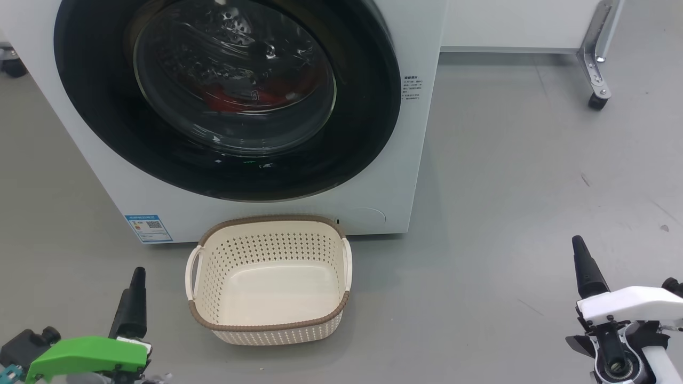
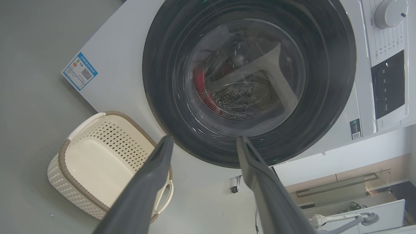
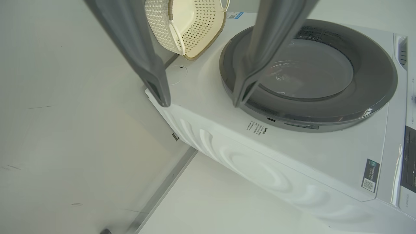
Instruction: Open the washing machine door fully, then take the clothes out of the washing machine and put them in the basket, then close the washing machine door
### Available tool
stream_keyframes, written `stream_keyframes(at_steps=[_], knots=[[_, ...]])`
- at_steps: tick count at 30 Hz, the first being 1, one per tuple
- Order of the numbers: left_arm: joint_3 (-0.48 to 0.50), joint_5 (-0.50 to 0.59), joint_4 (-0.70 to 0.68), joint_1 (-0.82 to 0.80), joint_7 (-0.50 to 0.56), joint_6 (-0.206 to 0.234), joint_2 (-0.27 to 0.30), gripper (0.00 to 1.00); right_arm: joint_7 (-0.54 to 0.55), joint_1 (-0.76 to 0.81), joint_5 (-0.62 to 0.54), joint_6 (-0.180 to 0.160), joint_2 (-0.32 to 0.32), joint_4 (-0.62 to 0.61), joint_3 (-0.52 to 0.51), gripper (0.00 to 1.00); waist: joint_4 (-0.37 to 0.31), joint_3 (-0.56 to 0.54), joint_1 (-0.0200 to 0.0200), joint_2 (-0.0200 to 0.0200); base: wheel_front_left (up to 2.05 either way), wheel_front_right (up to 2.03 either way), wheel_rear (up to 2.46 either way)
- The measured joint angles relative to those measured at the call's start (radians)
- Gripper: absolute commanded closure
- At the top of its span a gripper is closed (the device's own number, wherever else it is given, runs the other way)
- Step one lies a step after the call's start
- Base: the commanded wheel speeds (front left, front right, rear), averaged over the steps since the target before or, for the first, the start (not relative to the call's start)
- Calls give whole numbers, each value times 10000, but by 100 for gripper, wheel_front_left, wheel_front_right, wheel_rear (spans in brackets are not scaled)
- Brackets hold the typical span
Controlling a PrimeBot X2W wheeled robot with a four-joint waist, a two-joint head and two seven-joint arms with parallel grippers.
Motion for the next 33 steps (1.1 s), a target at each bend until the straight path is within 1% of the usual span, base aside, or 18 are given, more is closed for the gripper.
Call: stream_keyframes(at_steps=[6, 7, 10, 15, 25, 27, 28, 33], knots=[[-226, 1047, -52, -28, -203, 63, 136, 0, -171, -38, -1122, -27, -73, -27, 309, 0, 0, -33, 0, 0, 0, 0, 0], [-286, 1290, -71, -29, -244, 92, 163, 0, -209, -47, -1256, -96, -73, -36, 360, 0, 0, -39, 0, 0, 0, 0, 0], [-372, 1797, -144, -35, -324, 102, 194, 0, -309, -59, -1755, -109, -75, -42, 500, 0, 0, -58, 0, 0, 0, 0, 0], [-550, 2711, -270, -63, -472, 209, 224, 0, -443, -62, -2470, -268, -81, -42, 715, 0, 0, -81, 0, 0, 0, 0, 0], [-1114, 4449, -360, -66, -700, 399, 309, 0, -715, -63, -3977, -370, -132, 63, 1206, 0, -6, -111, 0, 0, 0, 0, 0], [-1204, 4717, -357, -66, -802, 412, 330, 0, -775, -63, -4236, -385, -134, 92, 1292, 0, -8, -118, 0, 0, 0, 0, 0], [-1269, 4847, -355, -66, -809, 441, 345, 0, -803, -63, -4351, -445, -134, 107, 1335, 0, -10, -120, 0, 0, 0, 0, 0], [-1492, 5496, -272, -66, -988, 529, 357, 0, -961, -63, -5039, -458, -150, 222, 1553, 0, -17, -133, 0, 0, 0, 0, 0]])
